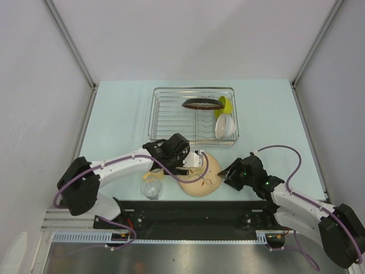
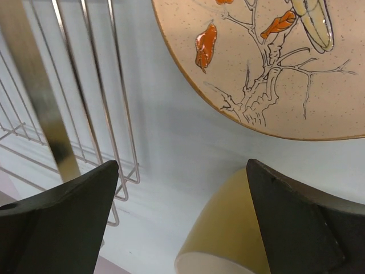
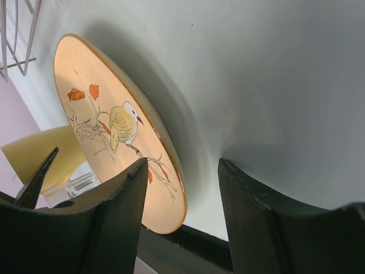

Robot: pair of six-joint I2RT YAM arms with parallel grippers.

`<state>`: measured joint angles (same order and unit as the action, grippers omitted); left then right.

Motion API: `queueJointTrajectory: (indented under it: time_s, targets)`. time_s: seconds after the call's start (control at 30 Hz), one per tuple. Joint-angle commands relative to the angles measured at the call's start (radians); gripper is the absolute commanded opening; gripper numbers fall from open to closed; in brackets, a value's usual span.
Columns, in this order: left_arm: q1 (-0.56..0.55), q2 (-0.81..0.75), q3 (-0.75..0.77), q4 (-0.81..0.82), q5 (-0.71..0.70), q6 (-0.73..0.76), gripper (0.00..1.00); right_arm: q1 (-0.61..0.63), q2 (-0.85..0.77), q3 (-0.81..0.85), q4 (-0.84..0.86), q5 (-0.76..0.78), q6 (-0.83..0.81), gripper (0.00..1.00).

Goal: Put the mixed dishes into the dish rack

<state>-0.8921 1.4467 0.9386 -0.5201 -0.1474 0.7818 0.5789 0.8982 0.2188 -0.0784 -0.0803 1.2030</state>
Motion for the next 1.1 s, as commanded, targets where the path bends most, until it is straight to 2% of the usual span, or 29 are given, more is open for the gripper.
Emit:
queueJointTrajectory:
  time_s: [0.0,0.3,0.53,0.9,1.07]
  targets:
    - [-0.013,0.03,-0.029,0.051,-0.001,0.045,1.0,0.039,0.033,0.002,0.098,0.077,0.047,0.57]
    - [-0.015,0.112,-0.057,0.129,-0.018,0.062,1.0,0.094,0.133,0.025,0.19,0.108,0.064,0.56]
    - [-0.016,0.155,-0.034,0.134,0.023,0.073,1.0,0.108,0.139,0.013,0.218,0.123,0.079,0.56]
    - [-0.096,0.225,0.072,0.164,0.1,0.013,1.0,0.108,0.199,-0.035,0.379,0.119,0.11,0.53]
    - [-0.131,0.245,0.083,0.201,0.104,-0.016,1.0,0.107,0.202,-0.042,0.428,0.117,0.109,0.48]
